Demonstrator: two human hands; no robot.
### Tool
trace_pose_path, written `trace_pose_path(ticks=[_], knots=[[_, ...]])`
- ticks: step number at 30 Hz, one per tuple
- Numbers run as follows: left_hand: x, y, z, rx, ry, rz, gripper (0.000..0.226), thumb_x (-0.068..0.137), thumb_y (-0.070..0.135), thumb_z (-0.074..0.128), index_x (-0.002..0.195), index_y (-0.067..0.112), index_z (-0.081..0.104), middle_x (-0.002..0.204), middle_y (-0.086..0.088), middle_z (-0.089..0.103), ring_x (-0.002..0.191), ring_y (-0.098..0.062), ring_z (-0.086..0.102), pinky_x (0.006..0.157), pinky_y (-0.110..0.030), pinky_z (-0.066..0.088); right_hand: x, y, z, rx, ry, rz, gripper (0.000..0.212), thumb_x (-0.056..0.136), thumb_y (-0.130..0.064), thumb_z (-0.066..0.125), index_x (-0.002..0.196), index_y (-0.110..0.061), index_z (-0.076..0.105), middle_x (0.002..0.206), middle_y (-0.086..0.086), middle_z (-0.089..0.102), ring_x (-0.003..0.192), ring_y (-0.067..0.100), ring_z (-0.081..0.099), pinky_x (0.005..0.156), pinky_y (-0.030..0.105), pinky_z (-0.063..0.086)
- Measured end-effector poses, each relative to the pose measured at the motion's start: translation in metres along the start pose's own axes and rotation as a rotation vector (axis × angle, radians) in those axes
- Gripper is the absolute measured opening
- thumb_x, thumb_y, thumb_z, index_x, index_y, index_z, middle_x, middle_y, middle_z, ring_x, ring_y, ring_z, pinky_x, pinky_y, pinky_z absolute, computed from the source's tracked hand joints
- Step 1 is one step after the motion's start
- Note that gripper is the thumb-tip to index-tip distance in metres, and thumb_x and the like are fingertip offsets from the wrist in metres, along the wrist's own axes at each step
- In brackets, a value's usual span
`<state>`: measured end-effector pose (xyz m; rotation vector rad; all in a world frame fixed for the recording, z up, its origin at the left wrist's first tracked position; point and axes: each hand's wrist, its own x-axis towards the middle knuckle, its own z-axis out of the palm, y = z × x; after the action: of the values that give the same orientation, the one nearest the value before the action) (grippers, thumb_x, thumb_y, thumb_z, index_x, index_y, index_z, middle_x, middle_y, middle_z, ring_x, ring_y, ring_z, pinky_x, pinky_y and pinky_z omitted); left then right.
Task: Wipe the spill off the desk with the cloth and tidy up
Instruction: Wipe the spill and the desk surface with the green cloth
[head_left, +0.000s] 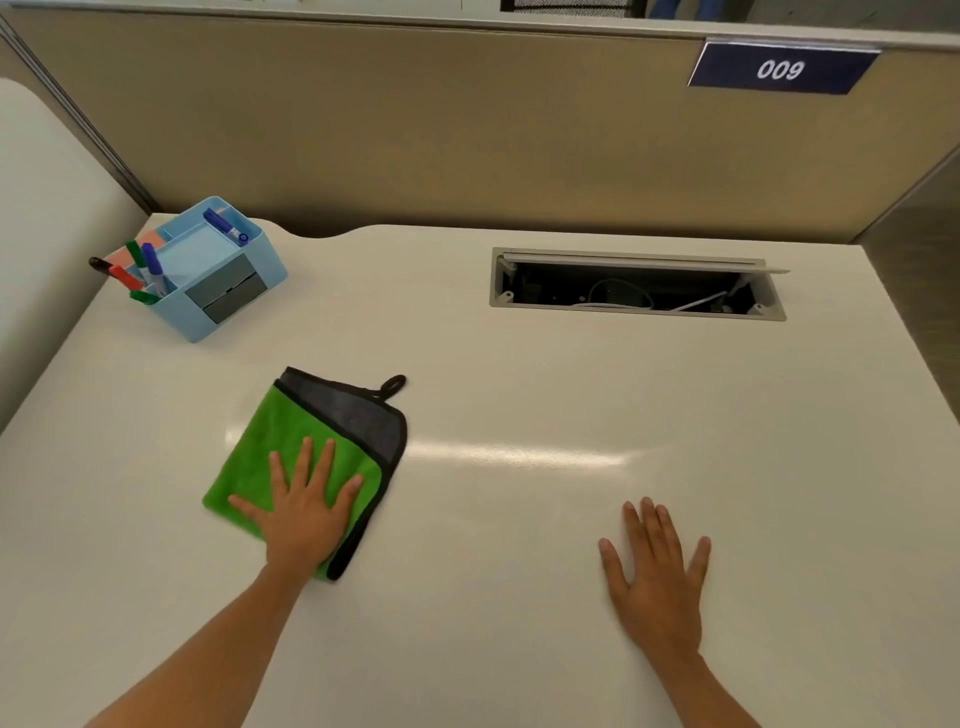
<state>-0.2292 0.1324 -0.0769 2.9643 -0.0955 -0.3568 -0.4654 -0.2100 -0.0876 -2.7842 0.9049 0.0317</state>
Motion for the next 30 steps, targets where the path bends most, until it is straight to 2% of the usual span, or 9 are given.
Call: trace_pose_path(ticks=[3, 6, 12, 16, 18, 21, 24, 27, 30], knots=[[-0.003, 0.009, 0.001, 0.031, -0.053, 0.086, 0.084, 0.074, 0.090, 0.005, 0.146, 0.051, -0.008, 0.159, 0.019, -0.012, 0.148, -0.020, -0.017, 0.101, -0.071, -0.022, 0.000, -0.001, 0.002, -0.013, -0.007, -0.003, 0.069, 0.093, -0.059, 0.020, 0.150, -0.023, 0.032, 0.159, -0.001, 0.028, 0.147, 0.013, 0.022, 0.119, 0.059, 0.001], [-0.013, 0.034, 0.006, 0.048, -0.072, 0.212, 0.084, 0.073, 0.091, 0.007, 0.146, 0.051, -0.009, 0.156, 0.019, -0.015, 0.147, -0.021, -0.022, 0.101, -0.069, -0.026, 0.000, -0.001, 0.001, -0.014, -0.005, 0.003, 0.070, 0.092, -0.059, 0.020, 0.149, -0.022, 0.034, 0.158, -0.001, 0.030, 0.146, 0.014, 0.024, 0.118, 0.060, 0.003], [-0.037, 0.094, 0.021, 0.118, -0.118, 0.546, 0.082, 0.080, 0.087, 0.019, 0.151, 0.046, 0.012, 0.161, 0.013, 0.004, 0.148, -0.031, -0.011, 0.103, -0.071, -0.023, 0.000, -0.004, -0.002, -0.003, -0.028, 0.023, 0.065, 0.094, -0.057, 0.028, 0.149, -0.024, 0.034, 0.158, -0.002, 0.031, 0.147, 0.013, 0.023, 0.119, 0.057, -0.001], [-0.049, 0.123, 0.022, 0.183, -0.173, 0.768, 0.079, 0.083, 0.084, 0.024, 0.149, 0.041, 0.028, 0.159, 0.007, 0.024, 0.146, -0.039, 0.012, 0.102, -0.076, -0.005, 0.004, -0.009, -0.004, 0.146, 0.036, 0.095, 0.050, 0.098, -0.043, 0.041, 0.143, -0.022, 0.046, 0.152, 0.000, 0.042, 0.145, 0.014, 0.029, 0.120, 0.056, -0.001], [-0.052, 0.133, 0.024, 0.207, -0.172, 0.853, 0.079, 0.084, 0.083, 0.023, 0.149, 0.039, 0.029, 0.158, 0.006, 0.029, 0.146, -0.040, 0.016, 0.101, -0.076, 0.000, 0.011, -0.021, -0.008, 0.302, 0.133, 0.163, 0.043, 0.099, -0.037, 0.042, 0.134, -0.015, 0.056, 0.143, 0.005, 0.053, 0.140, 0.019, 0.038, 0.120, 0.055, 0.005], [-0.054, 0.145, 0.030, 0.220, -0.195, 0.978, 0.080, 0.084, 0.084, 0.018, 0.152, 0.042, 0.014, 0.162, 0.008, 0.011, 0.148, -0.039, -0.005, 0.102, -0.076, -0.015, 0.023, -0.050, -0.017, 0.407, 0.264, 0.151, 0.046, 0.094, -0.036, 0.046, 0.126, -0.006, 0.059, 0.129, 0.013, 0.062, 0.128, 0.032, 0.052, 0.113, 0.054, 0.028], [-0.056, 0.158, 0.034, 0.239, -0.191, 1.089, 0.082, 0.083, 0.084, 0.017, 0.153, 0.042, 0.002, 0.163, 0.010, -0.004, 0.145, -0.035, -0.022, 0.099, -0.073, -0.026, 0.038, -0.079, -0.025, 0.393, 0.204, 0.148, 0.056, 0.093, -0.044, 0.053, 0.135, -0.007, 0.050, 0.132, 0.014, 0.058, 0.122, 0.033, 0.052, 0.102, 0.048, 0.042], [-0.053, 0.163, 0.033, 0.158, -0.208, 1.121, 0.081, 0.084, 0.082, 0.020, 0.152, 0.042, 0.004, 0.162, 0.013, -0.002, 0.147, -0.027, -0.022, 0.101, -0.068, -0.030, 0.052, -0.098, -0.025, 0.268, 0.068, 0.211, 0.075, 0.087, -0.053, 0.059, 0.143, -0.008, 0.039, 0.136, 0.016, 0.051, 0.122, 0.035, 0.046, 0.097, 0.049, 0.041], [-0.046, 0.157, 0.029, -0.190, -0.241, 1.038, 0.065, 0.090, 0.071, 0.034, 0.147, 0.041, 0.032, 0.157, 0.019, 0.026, 0.150, -0.010, -0.002, 0.112, -0.054, -0.027, 0.063, -0.104, -0.024, 0.222, 0.030, 0.226, 0.085, 0.082, -0.061, 0.060, 0.145, -0.009, 0.035, 0.131, 0.018, 0.051, 0.116, 0.036, 0.047, 0.090, 0.049, 0.044]])
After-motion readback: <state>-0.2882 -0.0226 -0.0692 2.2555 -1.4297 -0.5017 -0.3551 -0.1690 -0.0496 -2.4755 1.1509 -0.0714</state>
